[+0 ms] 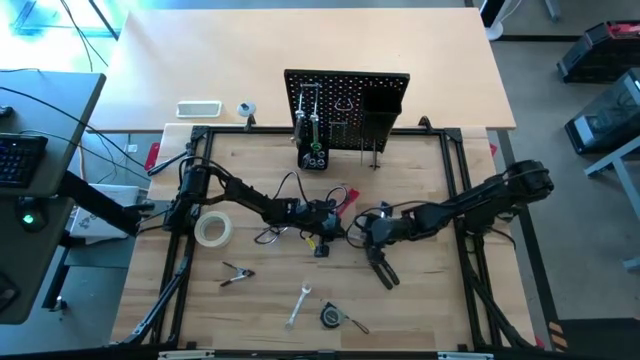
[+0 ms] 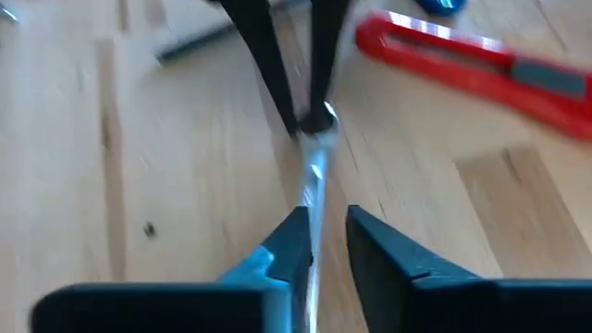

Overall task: Hang tools onto peg board
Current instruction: Hang the top wrench onto the peg board

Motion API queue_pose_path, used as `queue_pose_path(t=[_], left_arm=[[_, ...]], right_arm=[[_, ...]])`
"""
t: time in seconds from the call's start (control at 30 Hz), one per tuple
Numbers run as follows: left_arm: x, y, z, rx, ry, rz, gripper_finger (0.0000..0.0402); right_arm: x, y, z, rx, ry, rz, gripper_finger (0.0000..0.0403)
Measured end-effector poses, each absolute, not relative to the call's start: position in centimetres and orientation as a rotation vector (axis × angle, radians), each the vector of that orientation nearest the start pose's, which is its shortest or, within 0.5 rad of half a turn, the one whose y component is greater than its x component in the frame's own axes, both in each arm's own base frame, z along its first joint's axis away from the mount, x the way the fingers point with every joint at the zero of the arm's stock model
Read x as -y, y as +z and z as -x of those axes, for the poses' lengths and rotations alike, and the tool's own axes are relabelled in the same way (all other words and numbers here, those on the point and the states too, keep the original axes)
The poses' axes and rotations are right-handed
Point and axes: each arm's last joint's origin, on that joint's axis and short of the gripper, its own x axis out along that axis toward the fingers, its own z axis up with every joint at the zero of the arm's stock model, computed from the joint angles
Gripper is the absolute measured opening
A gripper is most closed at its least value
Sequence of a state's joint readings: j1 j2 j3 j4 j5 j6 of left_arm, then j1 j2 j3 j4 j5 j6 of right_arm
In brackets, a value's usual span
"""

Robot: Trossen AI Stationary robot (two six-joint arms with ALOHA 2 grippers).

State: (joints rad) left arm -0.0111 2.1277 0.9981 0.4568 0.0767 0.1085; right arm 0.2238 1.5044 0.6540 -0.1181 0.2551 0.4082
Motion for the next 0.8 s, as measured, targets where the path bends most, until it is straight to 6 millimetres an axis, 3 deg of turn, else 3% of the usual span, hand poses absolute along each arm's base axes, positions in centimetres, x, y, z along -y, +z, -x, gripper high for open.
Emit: queue_pose_path(t=[0.23,0.37,0.57,0.8], left_arm=[[0.6,7.1,-39.4,-0.664,-0.12,-0.082,0.0039],[0.6,7.1,-39.4,-0.661,-0.119,-0.079,0.0039],[0.6,7.1,-39.4,-0.656,-0.114,-0.069,0.0039],[0.6,7.2,-39.5,-0.633,-0.106,-0.05,0.0039]], right_arm=[[-5.3,13.7,-24.9,-1.048,-0.184,-0.229,0.0172],[-5.2,13.6,-24.8,-1.068,-0.194,-0.238,0.0202],[-5.0,13.6,-24.7,-1.079,-0.198,-0.244,0.0194],[-4.9,12.1,-25.2,-1.135,-0.177,-0.252,0.0128]])
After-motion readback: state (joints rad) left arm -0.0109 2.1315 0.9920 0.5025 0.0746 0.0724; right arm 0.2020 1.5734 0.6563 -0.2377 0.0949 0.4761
